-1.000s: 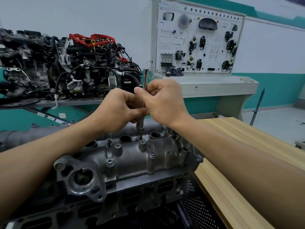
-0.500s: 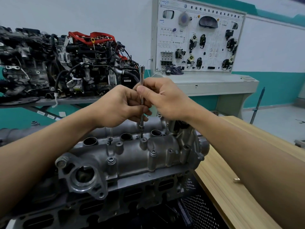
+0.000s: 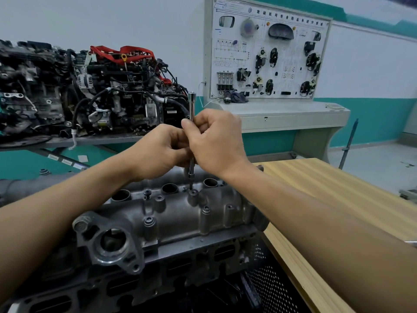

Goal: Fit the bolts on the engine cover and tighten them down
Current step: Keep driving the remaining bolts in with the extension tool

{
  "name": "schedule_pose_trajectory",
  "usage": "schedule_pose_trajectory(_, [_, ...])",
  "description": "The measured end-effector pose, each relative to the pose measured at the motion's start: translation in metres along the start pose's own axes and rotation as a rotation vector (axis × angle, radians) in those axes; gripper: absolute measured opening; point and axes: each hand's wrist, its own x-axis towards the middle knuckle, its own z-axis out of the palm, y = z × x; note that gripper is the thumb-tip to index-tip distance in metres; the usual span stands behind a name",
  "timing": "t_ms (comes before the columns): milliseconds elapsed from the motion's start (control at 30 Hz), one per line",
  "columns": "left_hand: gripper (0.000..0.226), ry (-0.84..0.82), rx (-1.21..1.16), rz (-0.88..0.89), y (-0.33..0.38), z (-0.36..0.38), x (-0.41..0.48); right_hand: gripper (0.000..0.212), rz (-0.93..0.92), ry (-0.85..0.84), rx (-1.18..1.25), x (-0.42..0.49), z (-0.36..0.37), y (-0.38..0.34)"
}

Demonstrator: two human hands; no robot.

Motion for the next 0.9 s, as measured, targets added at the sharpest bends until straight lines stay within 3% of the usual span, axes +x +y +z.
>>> schedule_pose_trajectory(133, [0.018,0.112,0.016,-0.033,-0.006,0.002,-0.001,0.030,0.023,0.026,-0.002,0.000,0.005,0.001])
schedule_pose_trajectory(267, [0.011,0.136,0.045,-0.037,0.000,-0.002,0.000,0.030,0.023,-0.112,0.065,0.008,-0.002,-0.004])
schedule_pose_trajectory(433, [0.018,0.249,-0.024,0.079,0.026,-0.025,-0.008,0.030,-0.079,-0.200,0.232,0.036,-0.006,-0.031])
schedule_pose_trajectory(633, [0.032,0.276,0.120,0.012,0.010,-0.057,-0.045,0.035,-0.109,-0.403,0.282,0.027,0.034,-0.038])
schedule_pose_trajectory(733, [0.011,0.349,0.092,0.026,-0.002,-0.050,-0.049,0.033,-0.111,-0.347,0.300,0.017,0.052,-0.033])
schedule_pose_trajectory(900, [0.012,0.448,0.098,0.087,-0.012,-0.046,-0.045,0.032,-0.153,-0.221,0.389,0.014,0.064,-0.032])
